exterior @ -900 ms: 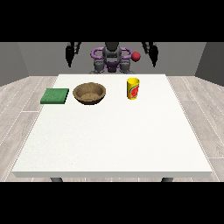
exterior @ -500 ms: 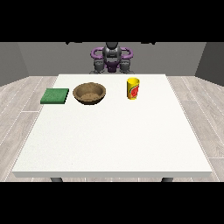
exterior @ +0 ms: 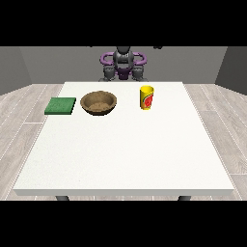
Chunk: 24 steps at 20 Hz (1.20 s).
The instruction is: Pick the cup and pour the ball into the bowl, then pick the bowl and place it on the pad
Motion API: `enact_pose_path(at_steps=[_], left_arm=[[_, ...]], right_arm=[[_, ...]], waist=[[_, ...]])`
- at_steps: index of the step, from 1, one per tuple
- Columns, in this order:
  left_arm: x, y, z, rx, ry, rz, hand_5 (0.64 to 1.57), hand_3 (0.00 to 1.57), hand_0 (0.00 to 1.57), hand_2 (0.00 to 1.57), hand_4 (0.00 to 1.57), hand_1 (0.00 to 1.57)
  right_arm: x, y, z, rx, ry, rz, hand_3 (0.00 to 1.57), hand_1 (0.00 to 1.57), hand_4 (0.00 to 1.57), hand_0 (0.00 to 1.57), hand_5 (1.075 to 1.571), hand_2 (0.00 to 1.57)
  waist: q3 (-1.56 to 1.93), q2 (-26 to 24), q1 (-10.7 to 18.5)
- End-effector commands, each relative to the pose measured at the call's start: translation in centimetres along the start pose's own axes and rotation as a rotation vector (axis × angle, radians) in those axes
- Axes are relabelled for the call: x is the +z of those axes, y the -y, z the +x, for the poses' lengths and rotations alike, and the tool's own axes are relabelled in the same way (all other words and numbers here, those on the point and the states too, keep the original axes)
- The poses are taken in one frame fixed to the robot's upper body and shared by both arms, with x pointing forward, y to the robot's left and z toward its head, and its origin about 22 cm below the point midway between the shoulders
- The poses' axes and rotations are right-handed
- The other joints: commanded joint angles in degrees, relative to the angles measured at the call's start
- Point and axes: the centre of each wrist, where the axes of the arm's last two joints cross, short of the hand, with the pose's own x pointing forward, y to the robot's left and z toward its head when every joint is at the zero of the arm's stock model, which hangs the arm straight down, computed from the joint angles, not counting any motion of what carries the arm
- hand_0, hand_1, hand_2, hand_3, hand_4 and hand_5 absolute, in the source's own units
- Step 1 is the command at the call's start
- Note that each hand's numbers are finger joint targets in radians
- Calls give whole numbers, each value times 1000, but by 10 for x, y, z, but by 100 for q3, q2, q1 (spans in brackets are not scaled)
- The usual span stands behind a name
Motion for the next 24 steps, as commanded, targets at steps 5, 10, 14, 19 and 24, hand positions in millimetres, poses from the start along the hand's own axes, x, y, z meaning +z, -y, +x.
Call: enact_pose_path(at_steps=[5, 10, 14, 19, 24], left_arm=[[-28, 26, 20, -40, 248, -12, 1550, 0, 0, 0, 593, 0], [-47, 10, 10, -106, 459, 12, 1520, 0, 0, 0, 570, 0], [-60, -22, -30, -123, 441, 63, 1491, 0, 0, 0, 528, 0], [-66, -32, -68, -123, 424, -3, 1475, 0, 0, 0, 246, 0], [-86, -35, -92, -136, 355, -3, 1441, 0, 0, 0, 0, 0]], right_arm=[[-19, -6, 17, -26, 261, 12, 0, 0, 721, 0, 1546, 0], [-34, -8, 21, -18, 428, 65, 0, 0, 702, 0, 1545, 0], [-26, 0, 13, -22, 405, 107, 0, 0, 692, 0, 1551, 0], [-40, 23, 9, -22, 448, 74, 0, 0, 676, 0, 1555, 0], [-49, 47, 2, -6, 405, 60, 0, 0, 667, 0, 1560, 0]], waist=[[2, 1726, -71], [1, 2964, -164], [-3, 2916, -372], [-3, 3234, -268], [-2, 2972, -276]])
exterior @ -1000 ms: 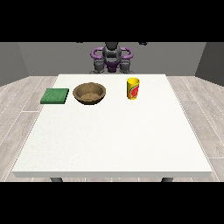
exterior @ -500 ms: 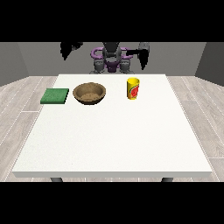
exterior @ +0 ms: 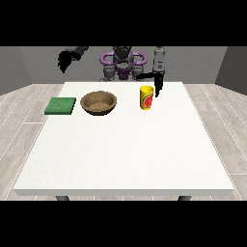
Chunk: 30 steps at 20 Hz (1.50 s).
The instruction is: Pick the cup and pour the ball into the bowl, then pick the bowl and place it on the pad
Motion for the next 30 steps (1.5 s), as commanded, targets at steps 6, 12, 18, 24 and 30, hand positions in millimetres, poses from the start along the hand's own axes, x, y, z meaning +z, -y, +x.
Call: enact_pose_path(at_steps=[6, 12, 18, 24, 30], left_arm=[[-16, 5, -44, 18, -23, 7, 1429, 0, 0, 0, 203, 0], [-26, -17, -56, -15, -21, 54, 1464, 0, 0, 0, 363, 0], [-9, -13, -76, -207, 24, 104, 1481, 1571, 1226, 1571, 1336, 1226], [-10, -10, -83, -251, -29, 148, 1447, 1571, 1286, 1571, 1391, 1286], [-40, 43, -53, -478, -59, -3, 1446, 1571, 1289, 1571, 1411, 1289]], right_arm=[[-6, 15, -14, -13, -12, -9, 0, 0, 669, 0, 1562, 0], [-9, 38, -11, -8, 12, 25, 0, 0, 675, 0, 1564, 0], [-26, 51, 30, -5, 54, 74, 140, 0, 647, 0, 1569, 0], [-22, 87, 40, -9, 37, 53, 149, 0, 631, 0, 1565, 0], [-9, 101, -10, -3, -152, -57, 327, 0, 639, 0, 1565, 0]], waist=[[0, 26, -115], [0, 203, -269], [-2, 376, -604], [1, 220, -650], [17, -932, -72]])
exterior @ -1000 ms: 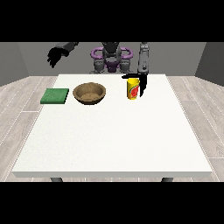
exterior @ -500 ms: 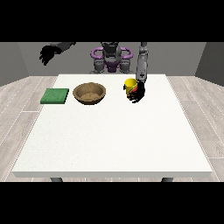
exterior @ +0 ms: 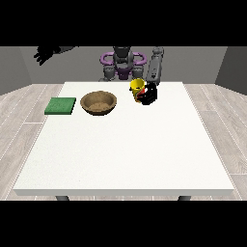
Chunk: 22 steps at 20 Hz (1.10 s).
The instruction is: Pick the cup and pour the ball into the bowl, then pick the bowl and place it on the pad
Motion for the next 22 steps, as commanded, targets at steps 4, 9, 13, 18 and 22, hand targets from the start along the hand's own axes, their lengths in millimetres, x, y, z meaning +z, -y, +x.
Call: enact_pose_path(at_steps=[4, 9, 13, 18, 22], left_arm=[[-16, 36, 31, -425, 91, -69, 1525, 1571, 1337, 1571, 1408, 1337], [-34, 40, 39, -791, 114, -133, 1540, 1571, 1347, 1571, 1444, 1347], [-25, 86, 60, -894, 107, -209, 1545, 1571, 1361, 1571, 1441, 1361], [-30, 119, 100, -1013, 153, -240, 1529, 1571, 1365, 1571, 1470, 1365], [-36, 132, 127, -1182, 191, -200, 1563, 1571, 1351, 1571, 1364, 1351]], right_arm=[[0, 20, -18, -11, -115, -22, 250, 0, 634, 0, 1562, 0], [1, 11, -36, -26, -178, -19, 103, 0, 669, 0, 1559, 0], [24, 43, -54, -45, -218, -70, 74, 0, 688, 0, 1559, 0], [25, 58, -59, -48, -208, -85, 0, 0, 693, 0, 1558, 0], [9, 51, -60, -48, -225, -48, 127, 0, 691, 0, 1554, 0]], waist=[[21, -637, 64], [31, -994, -20], [4, -1231, 268], [-4, -1101, 348], [-4, -1156, 219]])
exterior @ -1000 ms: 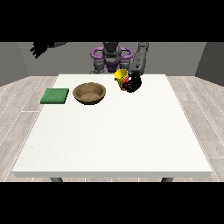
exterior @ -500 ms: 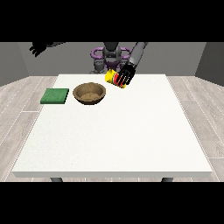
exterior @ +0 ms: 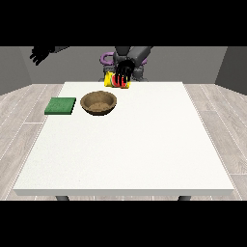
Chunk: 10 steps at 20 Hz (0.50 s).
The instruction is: Pick the cup and pour the ball into the bowl, then pick the bowl and place it on the pad
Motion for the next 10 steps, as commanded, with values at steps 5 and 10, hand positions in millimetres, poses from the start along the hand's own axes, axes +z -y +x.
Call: enact_pose_path(at_steps=[5, 10], left_arm=[[-23, -29, 31, -430, 42, 52, 1569, 1571, 1453, 1571, 1090, 1453], [3, -20, 53, -563, 43, -40, 1571, 1548, 410, 1341, 1019, 410]], right_arm=[[-14, -13, -3, -12, 7, 17, 293, 0, 699, 0, 1555, 0], [-37, -54, -10, -29, -21, 105, 328, 0, 690, 0, 1553, 0]], waist=[[-6, -14, 6], [-9, -172, -568]])
